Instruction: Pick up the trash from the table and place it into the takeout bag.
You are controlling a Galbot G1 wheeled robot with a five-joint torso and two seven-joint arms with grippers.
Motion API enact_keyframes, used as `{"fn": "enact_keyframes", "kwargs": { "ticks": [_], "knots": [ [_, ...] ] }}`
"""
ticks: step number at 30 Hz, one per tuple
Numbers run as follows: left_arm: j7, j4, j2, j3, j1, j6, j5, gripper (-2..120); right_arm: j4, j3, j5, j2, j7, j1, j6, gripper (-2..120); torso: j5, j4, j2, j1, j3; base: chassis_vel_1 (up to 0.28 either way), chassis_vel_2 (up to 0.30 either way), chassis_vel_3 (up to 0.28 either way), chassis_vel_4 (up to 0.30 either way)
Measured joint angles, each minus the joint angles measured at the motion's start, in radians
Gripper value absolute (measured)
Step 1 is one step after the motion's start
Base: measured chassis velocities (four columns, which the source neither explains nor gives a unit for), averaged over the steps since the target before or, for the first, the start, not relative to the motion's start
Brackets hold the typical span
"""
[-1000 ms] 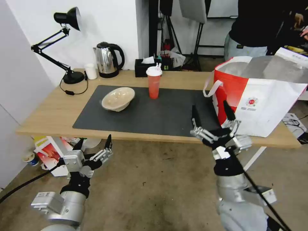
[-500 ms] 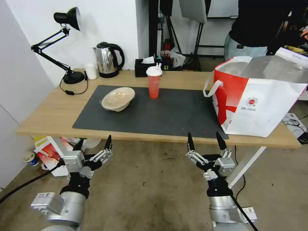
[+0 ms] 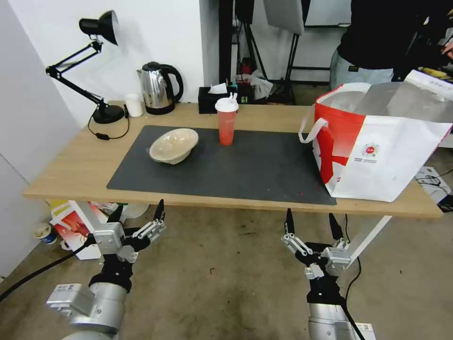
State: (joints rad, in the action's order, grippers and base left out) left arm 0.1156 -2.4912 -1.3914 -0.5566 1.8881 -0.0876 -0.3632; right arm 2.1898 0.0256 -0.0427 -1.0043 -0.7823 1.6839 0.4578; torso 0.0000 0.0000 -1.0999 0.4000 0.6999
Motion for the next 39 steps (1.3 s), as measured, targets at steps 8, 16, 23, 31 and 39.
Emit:
{"fn": "enact_keyframes", "kwargs": {
  "ticks": [8, 16, 23, 31, 39],
  "knots": [
    [0.0, 0.0, 0.001, 0.001, 0.003, 0.0, 0.001, 100, -0.021, 0.001, 0.002, -0.013, -0.013, -0.007, 0.017, 100, 0.0, 0.0, 0.0, 0.0, 0.0, 0.0, 0.0, 0.0, 0.0],
    [0.0, -0.003, 0.002, -0.001, 0.007, -0.001, 0.002, 100, -0.021, 0.002, -0.001, -0.022, -0.015, -0.017, 0.017, 100, 0.0001, 0.0, 0.0, 0.0, 0.0, 0.0, 0.0, 0.0, 0.0],
    [0.0, -0.003, -0.001, 0.0, 0.007, -0.002, 0.003, 100, -0.025, 0.0, -0.001, -0.027, -0.015, -0.017, 0.017, 100, 0.0001, 0.0, 0.0, 0.0, 0.0, 0.0, 0.0, 0.0, 0.0],
    [0.0, -0.002, -0.001, 0.0, 0.009, -0.001, 0.004, 100, -0.02, 0.0, 0.004, -0.028, -0.012, -0.017, 0.017, 100, 0.0001, 0.0, 0.0, 0.0, 0.0, 0.0, 0.0, 0.0, 0.0],
    [0.0, 0.0, 0.004, 0.001, 0.007, -0.001, 0.003, 100, 0.048, -0.005, -0.105, 0.016, 0.182, -0.049, 0.045, 100, 0.0001, 0.0001, 0.0, 0.0, 0.0, 0.0, 0.0, 0.0, 0.0]
  ]
}}
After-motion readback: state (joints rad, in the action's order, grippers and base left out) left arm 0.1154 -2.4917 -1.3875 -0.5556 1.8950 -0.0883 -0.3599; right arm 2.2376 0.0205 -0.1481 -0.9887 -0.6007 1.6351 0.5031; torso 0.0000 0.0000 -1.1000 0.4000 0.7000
